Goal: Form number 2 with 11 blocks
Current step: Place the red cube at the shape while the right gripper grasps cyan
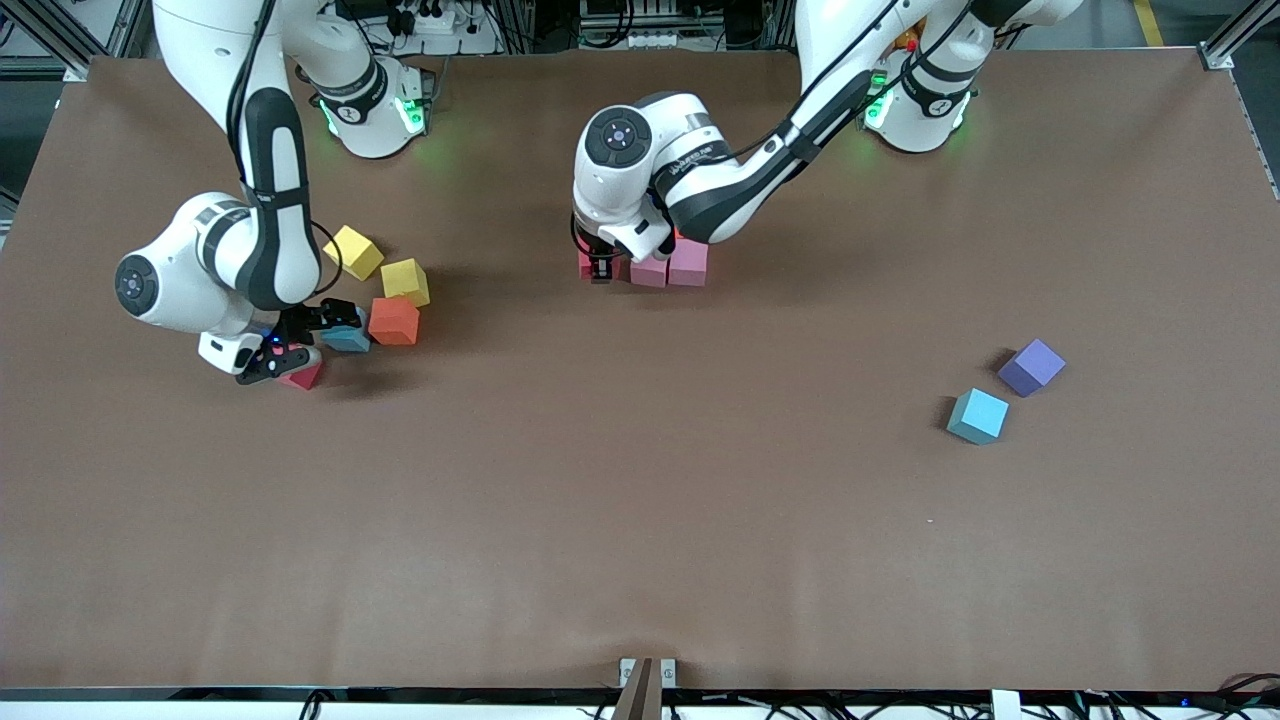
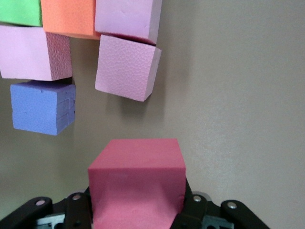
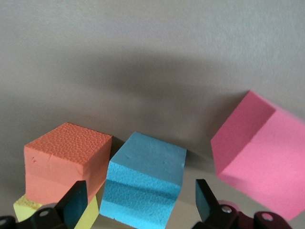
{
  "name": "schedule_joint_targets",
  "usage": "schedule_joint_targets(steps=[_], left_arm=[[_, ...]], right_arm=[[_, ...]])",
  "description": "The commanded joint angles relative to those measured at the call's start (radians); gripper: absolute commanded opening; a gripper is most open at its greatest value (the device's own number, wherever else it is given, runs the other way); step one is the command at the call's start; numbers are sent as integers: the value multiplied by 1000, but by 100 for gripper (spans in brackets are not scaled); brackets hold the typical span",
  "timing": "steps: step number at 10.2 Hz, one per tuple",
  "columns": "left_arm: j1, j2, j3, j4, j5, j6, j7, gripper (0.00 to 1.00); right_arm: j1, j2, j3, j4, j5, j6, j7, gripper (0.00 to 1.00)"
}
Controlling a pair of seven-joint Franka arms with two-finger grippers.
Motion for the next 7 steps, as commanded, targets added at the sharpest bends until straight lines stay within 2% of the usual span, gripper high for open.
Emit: schedule_joint_targets(steps=[1, 5, 7], left_arm=[[-54, 22, 30, 21, 0, 11, -49, 27], [-147, 50, 101, 19, 9, 29, -83, 26], [-187, 59, 141, 14, 15, 32, -87, 25]], right_arm=[[17, -27, -24, -39, 27, 5, 114, 100], [4, 14, -27, -61, 162, 25, 127, 100], [6, 33, -26, -71, 186, 26, 128, 100]])
